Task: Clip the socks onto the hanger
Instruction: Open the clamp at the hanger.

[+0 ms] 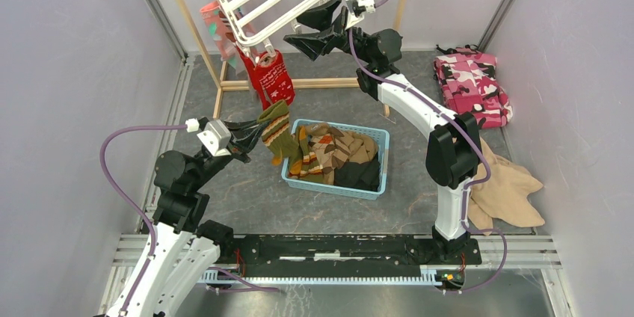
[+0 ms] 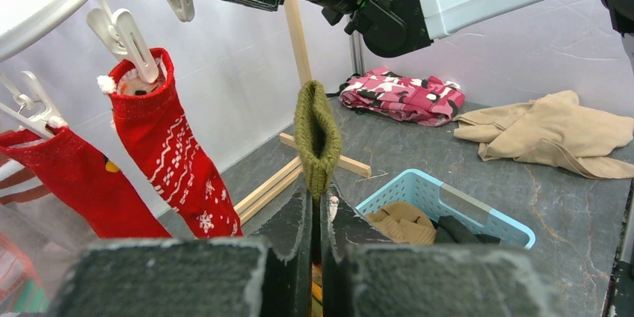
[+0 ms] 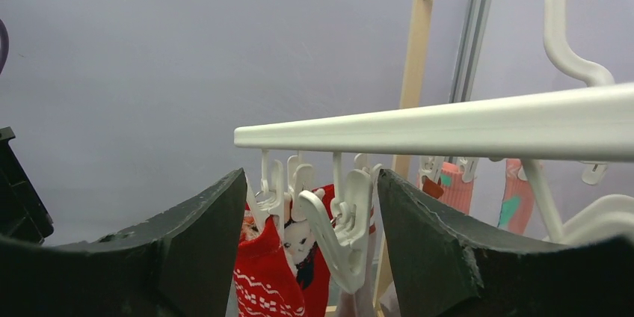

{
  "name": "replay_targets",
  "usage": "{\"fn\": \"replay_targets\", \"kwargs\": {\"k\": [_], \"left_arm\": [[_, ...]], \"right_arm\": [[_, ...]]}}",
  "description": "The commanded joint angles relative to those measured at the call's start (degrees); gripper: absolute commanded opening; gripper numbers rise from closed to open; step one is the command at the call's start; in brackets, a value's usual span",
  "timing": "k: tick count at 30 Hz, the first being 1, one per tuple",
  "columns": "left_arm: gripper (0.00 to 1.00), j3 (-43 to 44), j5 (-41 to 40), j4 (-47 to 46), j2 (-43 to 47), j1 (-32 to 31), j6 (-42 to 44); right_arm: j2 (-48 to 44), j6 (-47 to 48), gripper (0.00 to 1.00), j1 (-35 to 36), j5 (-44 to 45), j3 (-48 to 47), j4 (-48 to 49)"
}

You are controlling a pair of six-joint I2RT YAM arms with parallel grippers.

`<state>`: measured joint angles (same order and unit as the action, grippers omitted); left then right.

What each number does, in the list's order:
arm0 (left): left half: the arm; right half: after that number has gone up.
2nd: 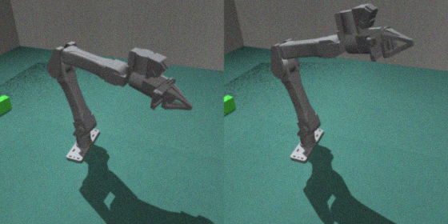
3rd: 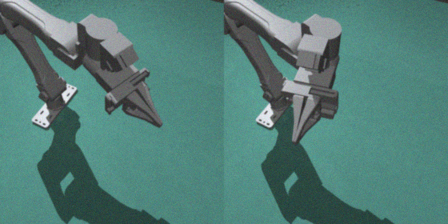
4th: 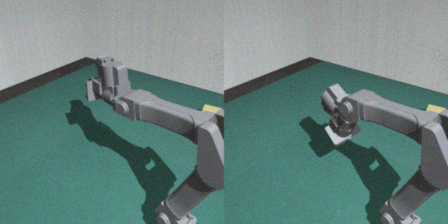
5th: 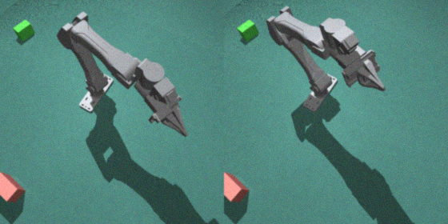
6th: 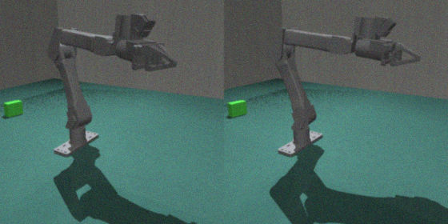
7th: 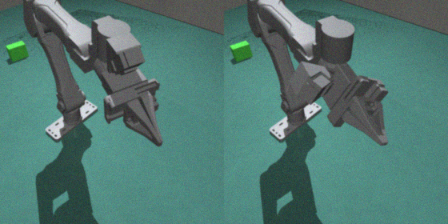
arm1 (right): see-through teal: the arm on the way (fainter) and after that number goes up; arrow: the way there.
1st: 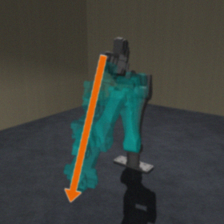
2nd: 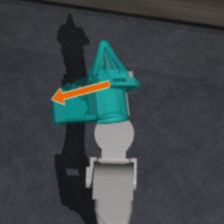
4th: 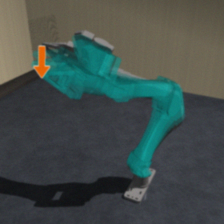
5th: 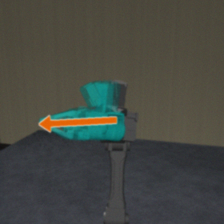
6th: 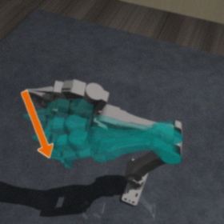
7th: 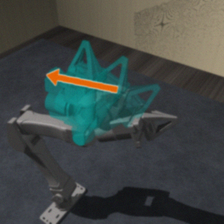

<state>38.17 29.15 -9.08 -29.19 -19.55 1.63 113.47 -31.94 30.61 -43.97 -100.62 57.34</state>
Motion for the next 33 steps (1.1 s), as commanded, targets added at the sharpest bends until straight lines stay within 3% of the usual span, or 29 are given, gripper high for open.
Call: {"fn": "replay_targets", "kwargs": {"k": [1, 21, 33], "left_arm": [[0.02, -0.01, 0.85, -1.64, 0.28, 0.55, 1.91], [0.02, 0.01, 0.91, -1.73, 0.19, 0.51, 1.92], [0.02, -0.10, 0.82, -1.73, 0.35, 0.49, 1.97]], "right_arm": [[-0.92, -1.02, 0.72, -0.12, -0.61, -1.21, 3.00], [2.48, 1.24, 0.80, 1.38, -0.07, -6.13, -0.96], [2.89, 0.57, 0.78, 1.77, -0.92, -6.96, -0.32]]}}
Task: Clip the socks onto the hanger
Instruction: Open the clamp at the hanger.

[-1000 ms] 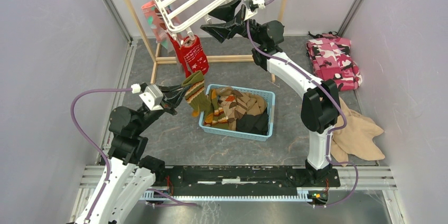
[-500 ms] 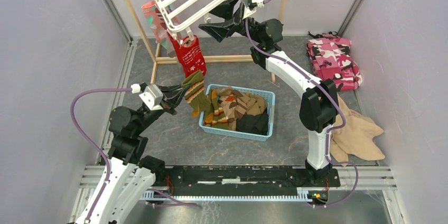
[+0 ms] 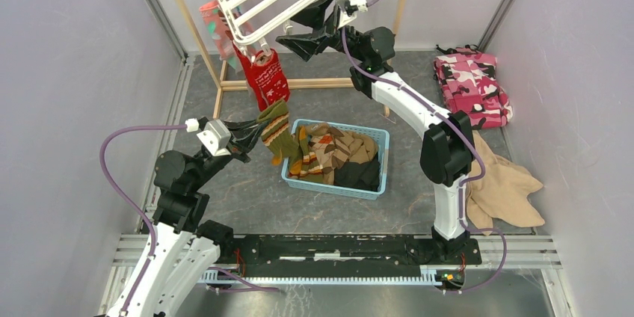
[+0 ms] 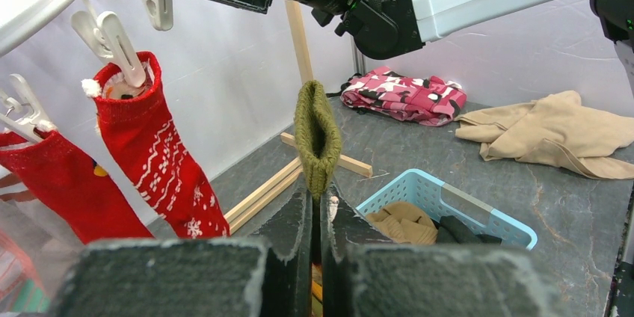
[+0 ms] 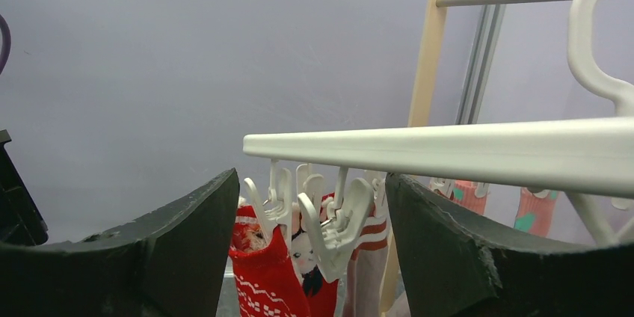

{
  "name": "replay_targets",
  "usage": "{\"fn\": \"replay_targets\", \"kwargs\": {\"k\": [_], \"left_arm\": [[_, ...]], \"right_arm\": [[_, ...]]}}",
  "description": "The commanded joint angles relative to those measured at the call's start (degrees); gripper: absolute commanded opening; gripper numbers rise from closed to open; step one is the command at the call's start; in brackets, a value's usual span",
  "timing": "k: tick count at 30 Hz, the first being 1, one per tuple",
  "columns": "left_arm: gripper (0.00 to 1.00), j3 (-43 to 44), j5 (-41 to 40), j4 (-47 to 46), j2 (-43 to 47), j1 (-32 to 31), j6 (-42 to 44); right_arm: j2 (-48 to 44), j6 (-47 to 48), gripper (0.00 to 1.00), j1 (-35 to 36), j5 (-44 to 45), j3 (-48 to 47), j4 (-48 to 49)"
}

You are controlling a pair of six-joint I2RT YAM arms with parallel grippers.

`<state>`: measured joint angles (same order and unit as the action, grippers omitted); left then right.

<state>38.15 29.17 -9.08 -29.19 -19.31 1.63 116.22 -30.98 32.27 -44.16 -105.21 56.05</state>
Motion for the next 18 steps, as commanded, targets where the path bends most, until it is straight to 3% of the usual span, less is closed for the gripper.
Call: {"fn": "replay_targets", "kwargs": {"k": [1, 18], "left_arm": [[0.02, -0.09, 0.74, -1.73, 0.36, 0.24, 1.93], [0.02, -0.16, 0.80, -1.73, 0.60, 0.28, 1.89]], "right_arm": [[0.13, -0.48, 0.77, 0.16, -0.83, -2.37, 1.03], [-0.48, -2.14, 0.73, 0.04, -2.07, -1.14, 3.80]]}}
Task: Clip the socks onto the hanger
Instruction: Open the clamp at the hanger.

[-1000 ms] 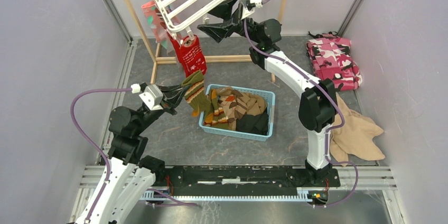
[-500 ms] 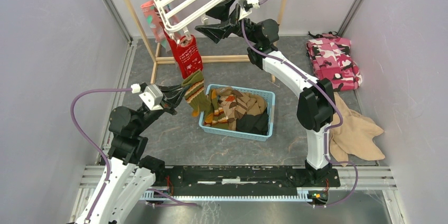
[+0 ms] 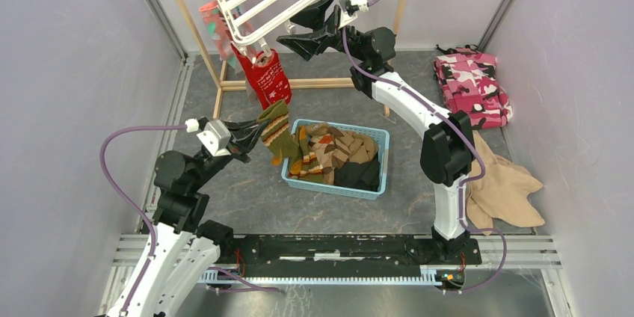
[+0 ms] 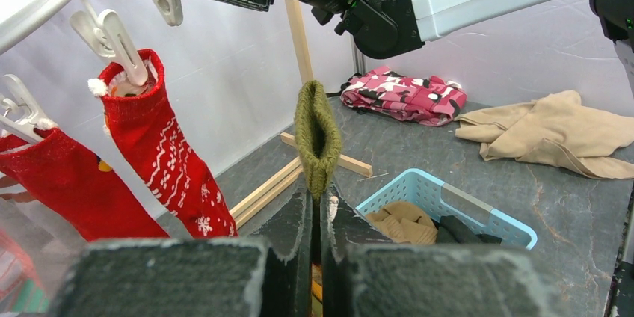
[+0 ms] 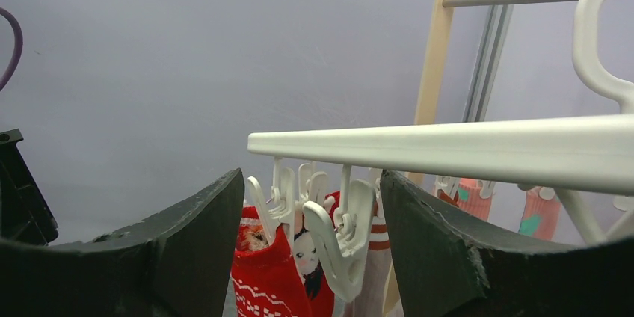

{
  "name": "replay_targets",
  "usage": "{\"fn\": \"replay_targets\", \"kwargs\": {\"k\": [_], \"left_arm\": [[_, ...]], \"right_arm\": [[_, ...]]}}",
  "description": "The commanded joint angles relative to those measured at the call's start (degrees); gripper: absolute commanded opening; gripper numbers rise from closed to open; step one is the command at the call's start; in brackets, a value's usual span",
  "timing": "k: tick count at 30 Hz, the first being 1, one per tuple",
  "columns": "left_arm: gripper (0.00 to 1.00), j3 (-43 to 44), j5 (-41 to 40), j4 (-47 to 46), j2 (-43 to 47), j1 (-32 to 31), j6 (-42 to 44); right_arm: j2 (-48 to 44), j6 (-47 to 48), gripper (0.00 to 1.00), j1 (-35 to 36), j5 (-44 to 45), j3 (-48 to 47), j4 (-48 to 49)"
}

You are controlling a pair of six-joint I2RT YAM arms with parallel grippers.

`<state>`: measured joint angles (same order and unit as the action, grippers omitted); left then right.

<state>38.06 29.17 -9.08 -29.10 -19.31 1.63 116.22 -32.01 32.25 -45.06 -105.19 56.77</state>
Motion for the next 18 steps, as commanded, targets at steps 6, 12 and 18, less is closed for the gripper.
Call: {"fn": "replay_targets", "kwargs": {"k": [6, 12, 18], "left_arm": [[0.02, -0.03, 0.78, -1.73, 0.54, 0.24, 1.90], [0.02, -0.01, 0.80, -1.73, 0.54, 0.30, 2.00], [0.02, -0.05, 0.80, -1.73, 0.49, 0.26, 1.95]], "right_arm": [[-0.23, -1.05, 0.71, -0.15, -1.25, -1.25, 2.93], [-0.09, -1.12, 0.64, -0.08, -0.92, -1.60, 2.64], [0.01, -1.00, 0.57, -0.09, -0.76, -1.69, 2.29]]}}
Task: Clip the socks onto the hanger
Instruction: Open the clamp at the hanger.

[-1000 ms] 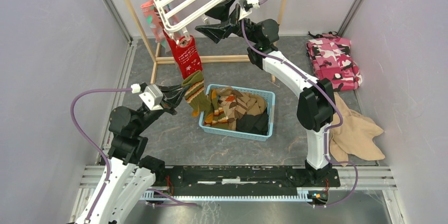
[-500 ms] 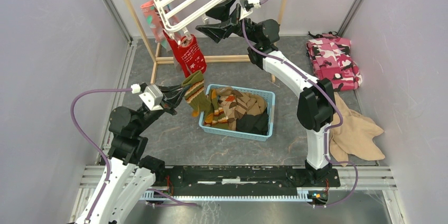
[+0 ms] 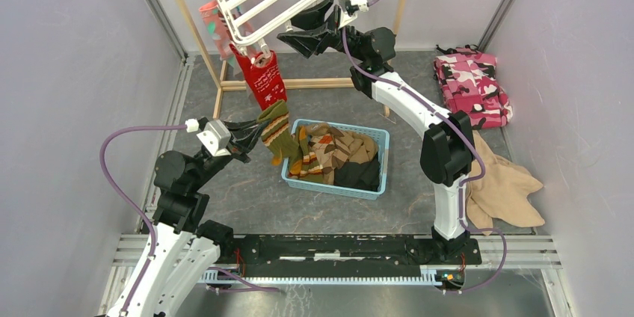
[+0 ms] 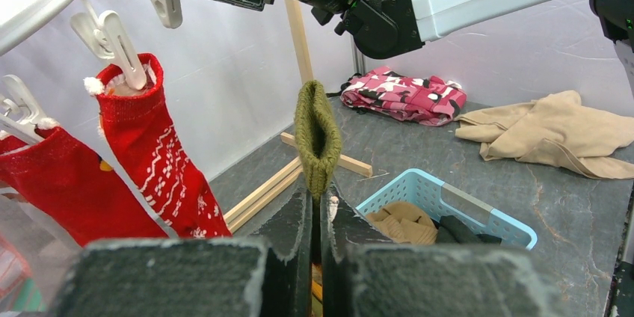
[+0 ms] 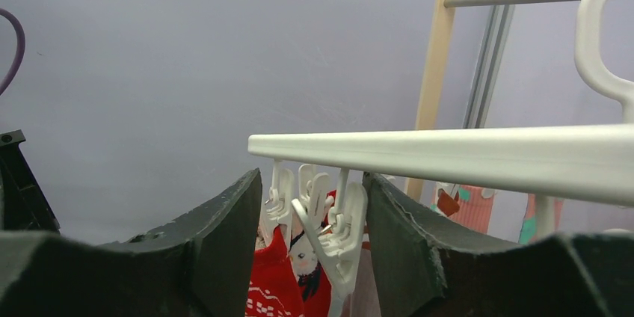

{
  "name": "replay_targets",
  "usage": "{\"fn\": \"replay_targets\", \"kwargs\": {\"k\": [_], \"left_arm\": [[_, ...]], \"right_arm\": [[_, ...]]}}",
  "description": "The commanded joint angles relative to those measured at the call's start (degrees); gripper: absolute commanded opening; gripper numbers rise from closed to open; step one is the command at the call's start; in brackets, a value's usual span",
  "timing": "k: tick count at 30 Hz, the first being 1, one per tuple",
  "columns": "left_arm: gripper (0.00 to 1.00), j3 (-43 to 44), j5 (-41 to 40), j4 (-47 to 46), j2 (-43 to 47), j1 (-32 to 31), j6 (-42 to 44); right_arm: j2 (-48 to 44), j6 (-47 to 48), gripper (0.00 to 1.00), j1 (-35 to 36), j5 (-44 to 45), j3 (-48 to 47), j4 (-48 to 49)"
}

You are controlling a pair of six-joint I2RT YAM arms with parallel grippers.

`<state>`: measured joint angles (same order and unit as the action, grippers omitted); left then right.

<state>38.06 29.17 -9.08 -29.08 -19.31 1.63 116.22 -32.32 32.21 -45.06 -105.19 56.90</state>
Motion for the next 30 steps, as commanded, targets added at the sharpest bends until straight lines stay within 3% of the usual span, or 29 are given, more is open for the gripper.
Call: {"fn": "replay_targets", "kwargs": {"k": [1, 23, 30], "left_arm": [[0.02, -0.03, 0.75, -1.73, 0.43, 0.24, 1.92], [0.02, -0.50, 0.63, -2.79, -0.06, 0.34, 1.24], [0.02, 2.11, -1.66, -7.57, -8.28, 0.35, -5.15]], "right_arm": [[0.05, -0.71, 0.56, -0.04, -0.81, -1.81, 2.08], [-0.93, 0.58, 0.15, -0.07, 0.45, -1.25, -0.47], [-0.93, -0.11, 0.09, -0.13, 0.65, -1.68, -0.58]]}}
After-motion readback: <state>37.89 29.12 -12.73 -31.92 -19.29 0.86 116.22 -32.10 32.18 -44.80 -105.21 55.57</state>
